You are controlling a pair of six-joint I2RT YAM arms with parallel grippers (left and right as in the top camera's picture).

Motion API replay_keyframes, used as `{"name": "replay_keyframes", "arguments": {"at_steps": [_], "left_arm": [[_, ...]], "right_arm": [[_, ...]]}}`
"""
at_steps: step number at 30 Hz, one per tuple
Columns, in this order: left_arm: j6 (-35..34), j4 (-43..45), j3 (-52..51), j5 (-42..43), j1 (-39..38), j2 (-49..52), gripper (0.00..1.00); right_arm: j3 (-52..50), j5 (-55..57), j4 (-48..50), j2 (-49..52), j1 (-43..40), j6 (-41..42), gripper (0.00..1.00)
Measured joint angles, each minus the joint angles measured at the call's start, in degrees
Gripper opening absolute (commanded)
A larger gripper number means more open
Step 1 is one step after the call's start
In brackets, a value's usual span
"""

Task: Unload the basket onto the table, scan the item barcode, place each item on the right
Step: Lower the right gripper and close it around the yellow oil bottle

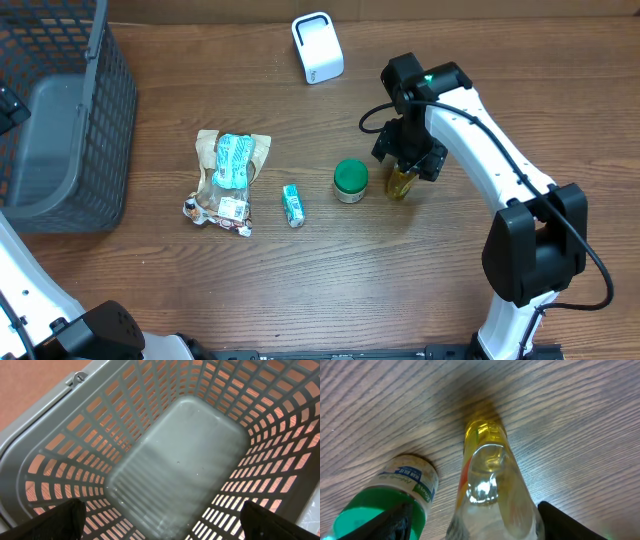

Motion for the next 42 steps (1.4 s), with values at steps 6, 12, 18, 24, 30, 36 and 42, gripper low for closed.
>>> {"name": "replay_keyframes", "arguments": {"at_steps": [6,12,18,24,30,36,42], "left_arm": [[-0.02,0.00,0.00,0.00,0.00,0.00,1.00],[-0.02,0.00,0.00,0.00,0.00,0.00,1.00],[-0.02,0.00,0.00,0.00,0.00,0.00,0.99],[-0.02,0.00,0.00,0.02,0.00,0.00,0.99],[-0.02,0.00,0.00,0.00,0.00,0.00,1.00],[-0.02,0.00,0.00,0.00,0.00,0.00,0.99],[0.00,0.00,0.00,0.00,0.00,0.00,1.00]], "right_arm": [[-2.03,0.00,1.25,0.00,0.00,0.02,0.77],[-2.03,0.00,1.51,0.00,-0.04,0.02,0.76],[-2.01,-0.02,1.01,0.00,-0.33,0.00,0.77],[-1.38,-0.02,-0.04,0.00,-0.33,0.00,0.77],[-1.14,0.00,-0.09,0.00,-0.31,-0.04,0.77],[-0.26,-0.02,-0.42,0.00,-0.33,-0.04,0.76],[-0.24,0.31,-0.66,0.00,-0.33,-0.26,0.64]]}}
